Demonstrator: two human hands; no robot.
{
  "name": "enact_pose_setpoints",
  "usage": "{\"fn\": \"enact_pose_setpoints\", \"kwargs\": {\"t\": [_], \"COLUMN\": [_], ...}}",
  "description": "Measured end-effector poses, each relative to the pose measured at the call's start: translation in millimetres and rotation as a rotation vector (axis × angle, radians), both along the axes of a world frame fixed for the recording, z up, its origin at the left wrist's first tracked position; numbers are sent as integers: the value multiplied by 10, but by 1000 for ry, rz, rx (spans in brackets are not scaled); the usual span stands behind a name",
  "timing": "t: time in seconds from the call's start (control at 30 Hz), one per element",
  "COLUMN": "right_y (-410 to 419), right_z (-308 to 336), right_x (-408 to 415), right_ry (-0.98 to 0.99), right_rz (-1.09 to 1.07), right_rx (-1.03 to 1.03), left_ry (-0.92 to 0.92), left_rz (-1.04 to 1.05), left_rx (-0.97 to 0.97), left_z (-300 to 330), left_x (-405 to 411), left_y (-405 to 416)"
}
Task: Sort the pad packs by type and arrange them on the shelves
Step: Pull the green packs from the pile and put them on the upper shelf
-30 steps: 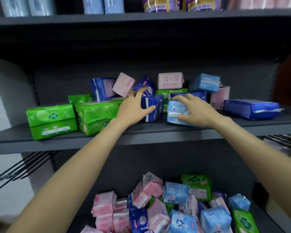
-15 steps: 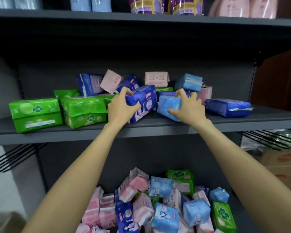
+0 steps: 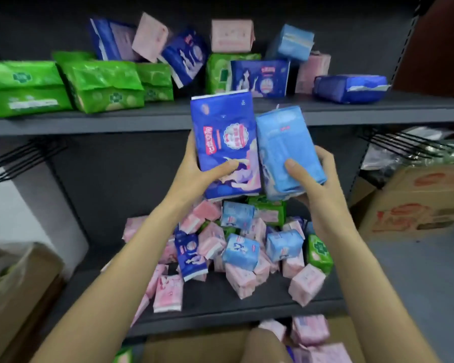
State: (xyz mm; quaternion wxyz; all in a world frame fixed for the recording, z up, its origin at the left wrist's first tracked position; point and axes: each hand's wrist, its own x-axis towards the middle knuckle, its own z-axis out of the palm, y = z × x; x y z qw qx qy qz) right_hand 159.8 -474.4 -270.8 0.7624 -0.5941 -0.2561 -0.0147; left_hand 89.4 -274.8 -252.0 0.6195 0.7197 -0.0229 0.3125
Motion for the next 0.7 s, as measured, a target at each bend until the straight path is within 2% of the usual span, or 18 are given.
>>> {"fn": "enact_pose_setpoints", "kwargs": {"t": [0.13, 0.2, 0.33, 0.53, 0.6, 0.7], "right_y": [-313, -419, -477, -592, -659, -693], "right_z": [-697, -1075, -1804, -2770, -3039, -3342], "right_x": [-39, -17, 95, 200, 164, 198], "right_ry": [199, 304, 355, 591, 530, 152], "right_rz": [54, 20, -119, -168, -211, -208], "right_rx": [-150, -233, -450, -760, -957, -1375], "left_ry": [171, 282, 458, 666, 772, 937], "left_rz": [52, 6, -100, -96, -74, -43], "left_rx": [179, 298, 509, 501, 515, 486], "left_z": [-615, -1007, -1769, -2748, -3091, -3573], "left_x": [-25, 30, 207, 342, 332, 336], "left_y": [-190, -280, -349, -452, -465, -473]}}
